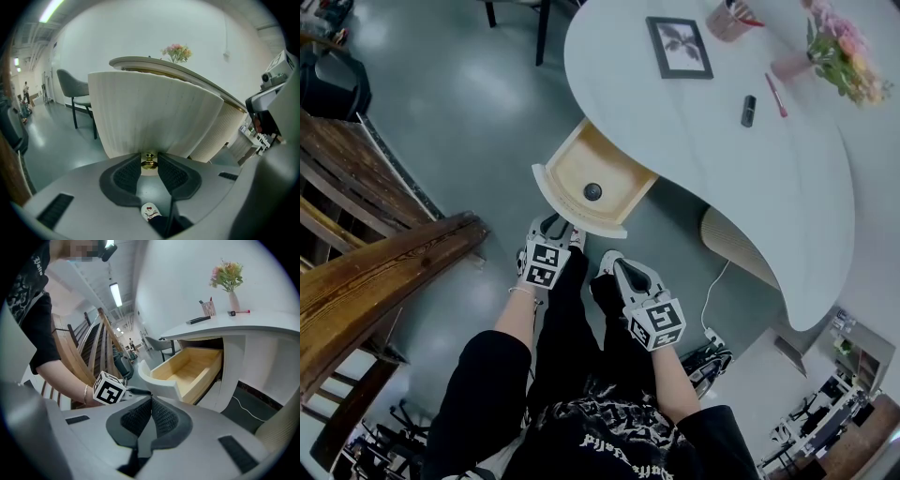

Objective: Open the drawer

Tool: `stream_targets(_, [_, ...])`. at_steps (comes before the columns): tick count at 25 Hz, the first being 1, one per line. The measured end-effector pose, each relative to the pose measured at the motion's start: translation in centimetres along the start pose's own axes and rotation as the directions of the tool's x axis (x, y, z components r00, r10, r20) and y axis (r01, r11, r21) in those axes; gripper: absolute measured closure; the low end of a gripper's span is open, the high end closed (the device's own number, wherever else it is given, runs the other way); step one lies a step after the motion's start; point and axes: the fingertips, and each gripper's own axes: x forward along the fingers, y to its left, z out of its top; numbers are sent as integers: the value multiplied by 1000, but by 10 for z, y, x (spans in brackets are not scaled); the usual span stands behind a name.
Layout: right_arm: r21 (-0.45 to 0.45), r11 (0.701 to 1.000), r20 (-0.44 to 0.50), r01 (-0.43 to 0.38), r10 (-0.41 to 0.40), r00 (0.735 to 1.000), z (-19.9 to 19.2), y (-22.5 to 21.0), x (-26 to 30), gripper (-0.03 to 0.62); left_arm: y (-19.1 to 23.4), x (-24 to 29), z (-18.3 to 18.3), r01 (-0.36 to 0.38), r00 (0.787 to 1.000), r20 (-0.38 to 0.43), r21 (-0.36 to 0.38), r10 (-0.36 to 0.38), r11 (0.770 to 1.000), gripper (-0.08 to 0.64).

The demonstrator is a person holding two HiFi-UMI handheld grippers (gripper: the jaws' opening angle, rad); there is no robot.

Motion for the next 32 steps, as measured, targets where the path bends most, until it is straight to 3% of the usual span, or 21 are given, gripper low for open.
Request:
stream_targets(2, [-2, 1000, -2, 4, -4, 1000, 1, -1, 0, 566, 2, -1, -7, 14, 1000, -15, -134, -16, 991, 436])
stream_targets(4, [-4, 1000, -11, 9, -9, 1000, 1, -3, -1, 566, 1, -4, -13, 10, 1000, -19, -260, -15, 966, 365])
stream_targets(6, [-3, 1000, -17, 12, -12, 1000, 0, -3, -3, 566, -4, -10, -17, -3, 1000, -23, -302, -4, 953, 333])
stream_targets(14, [-16, 1000, -11, 5, -5, 1000, 11, 6, -18, 566, -45, -41, -21, 48, 994, -81, -319, -78, 947, 305])
stream_targets(23, [-38, 999, 63, 20, -17, 998, 46, 11, -30, 566, -71, -76, 0, 108, 986, -95, -244, -135, 964, 305])
stream_targets(26, [-39, 999, 86, 29, -26, 996, 59, 3, -35, 566, -78, -82, 18, 121, 987, -75, -206, -139, 971, 305])
stream_targets(32, [13, 998, 110, 56, -57, 992, 69, -2, -53, 566, -81, -113, 46, 100, 995, -4, -222, -104, 970, 305])
